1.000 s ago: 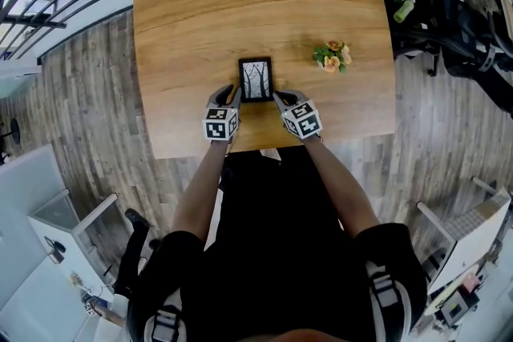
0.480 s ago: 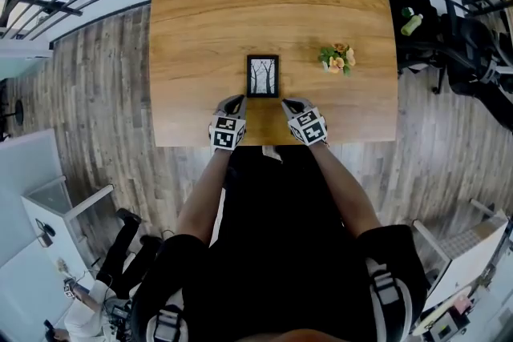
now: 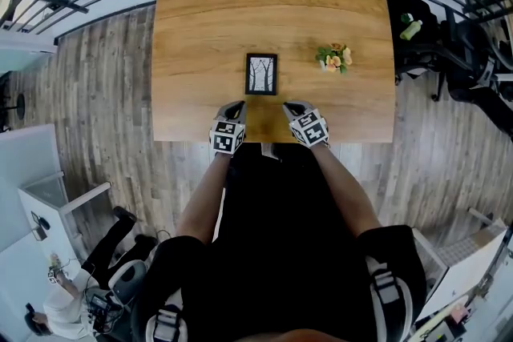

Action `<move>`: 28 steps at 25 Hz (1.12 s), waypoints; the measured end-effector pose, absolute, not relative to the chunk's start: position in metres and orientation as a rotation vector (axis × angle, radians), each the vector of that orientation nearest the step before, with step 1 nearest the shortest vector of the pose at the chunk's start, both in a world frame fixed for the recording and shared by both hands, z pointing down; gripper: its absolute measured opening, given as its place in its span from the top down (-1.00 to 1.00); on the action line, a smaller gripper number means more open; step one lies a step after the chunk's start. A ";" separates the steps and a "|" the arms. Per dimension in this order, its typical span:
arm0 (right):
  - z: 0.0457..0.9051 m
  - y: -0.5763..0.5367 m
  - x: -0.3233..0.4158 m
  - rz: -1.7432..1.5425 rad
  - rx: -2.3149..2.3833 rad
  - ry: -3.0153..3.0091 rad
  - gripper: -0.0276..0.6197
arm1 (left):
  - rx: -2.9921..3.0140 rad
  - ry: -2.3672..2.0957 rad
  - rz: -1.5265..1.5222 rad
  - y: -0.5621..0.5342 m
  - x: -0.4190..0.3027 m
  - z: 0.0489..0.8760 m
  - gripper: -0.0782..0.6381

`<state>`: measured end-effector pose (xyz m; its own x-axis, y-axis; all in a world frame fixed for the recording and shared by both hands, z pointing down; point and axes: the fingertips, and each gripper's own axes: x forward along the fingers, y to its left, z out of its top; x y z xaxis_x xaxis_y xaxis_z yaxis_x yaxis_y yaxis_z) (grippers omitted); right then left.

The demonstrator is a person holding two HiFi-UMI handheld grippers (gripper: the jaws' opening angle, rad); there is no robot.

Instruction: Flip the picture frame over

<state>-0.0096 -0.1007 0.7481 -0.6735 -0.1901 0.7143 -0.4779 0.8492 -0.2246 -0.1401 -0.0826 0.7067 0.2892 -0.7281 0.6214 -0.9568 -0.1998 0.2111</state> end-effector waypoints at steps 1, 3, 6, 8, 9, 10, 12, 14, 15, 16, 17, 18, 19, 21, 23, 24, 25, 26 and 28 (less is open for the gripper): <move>0.747 -0.098 -0.008 0.513 0.482 -2.301 0.90 | 1.991 -1.504 0.522 -0.079 -0.140 0.706 0.72; 0.742 -0.088 0.002 0.498 0.474 -2.312 0.89 | 1.978 -1.520 0.526 -0.065 -0.133 0.702 0.72; 0.737 -0.082 0.012 0.488 0.462 -2.333 0.89 | 1.978 -1.539 0.537 -0.057 -0.126 0.697 0.72; 0.737 -0.084 0.017 0.488 0.459 -2.338 0.89 | 1.979 -1.545 0.541 -0.058 -0.122 0.696 0.72; 0.738 -0.085 0.020 0.487 0.457 -2.340 0.89 | 1.979 -1.547 0.541 -0.059 -0.120 0.697 0.72; 0.739 -0.085 0.021 0.486 0.455 -2.343 0.89 | 1.977 -1.550 0.542 -0.059 -0.119 0.698 0.72; 0.739 -0.085 0.024 0.482 0.452 -2.350 0.89 | 1.970 -1.554 0.543 -0.057 -0.116 0.699 0.72; 0.740 -0.084 0.026 0.481 0.449 -2.350 0.89 | 1.966 -1.554 0.548 -0.055 -0.114 0.700 0.72; 0.740 -0.084 0.026 0.483 0.447 -2.347 0.89 | 1.965 -1.554 0.551 -0.055 -0.114 0.701 0.72; 0.741 -0.083 0.026 0.484 0.445 -2.344 0.89 | 1.963 -1.553 0.552 -0.055 -0.113 0.701 0.72; 0.741 -0.083 0.027 0.485 0.444 -2.343 0.89 | 1.962 -1.553 0.553 -0.055 -0.113 0.701 0.72; 0.741 -0.083 0.027 0.485 0.444 -2.343 0.89 | 1.962 -1.553 0.554 -0.055 -0.113 0.701 0.72; 0.742 -0.083 0.027 0.486 0.444 -2.344 0.89 | 1.963 -1.552 0.557 -0.054 -0.113 0.701 0.72; 0.741 -0.083 0.028 0.487 0.448 -2.348 0.89 | 1.966 -1.551 0.560 -0.054 -0.112 0.700 0.72; 0.741 -0.083 0.030 0.491 0.453 -2.348 0.89 | 1.966 -1.552 0.560 -0.054 -0.112 0.700 0.72; 0.742 -0.082 0.030 0.494 0.454 -2.346 0.89 | 1.965 -1.553 0.560 -0.053 -0.112 0.700 0.72; 0.742 -0.082 0.031 0.495 0.455 -2.344 0.89 | 1.964 -1.553 0.560 -0.053 -0.112 0.700 0.72; 0.742 -0.082 0.032 0.496 0.456 -2.342 0.89 | 1.963 -1.553 0.560 -0.053 -0.111 0.699 0.72; 0.742 -0.083 0.033 0.497 0.458 -2.343 0.89 | 1.965 -1.553 0.562 -0.054 -0.111 0.699 0.72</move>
<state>0.0326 -0.0831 0.7417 -0.7008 -0.1863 0.6886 -0.4497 0.8647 -0.2238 -0.1110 -0.0538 0.6991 0.2385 -0.7326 0.6375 -0.9709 -0.1659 0.1726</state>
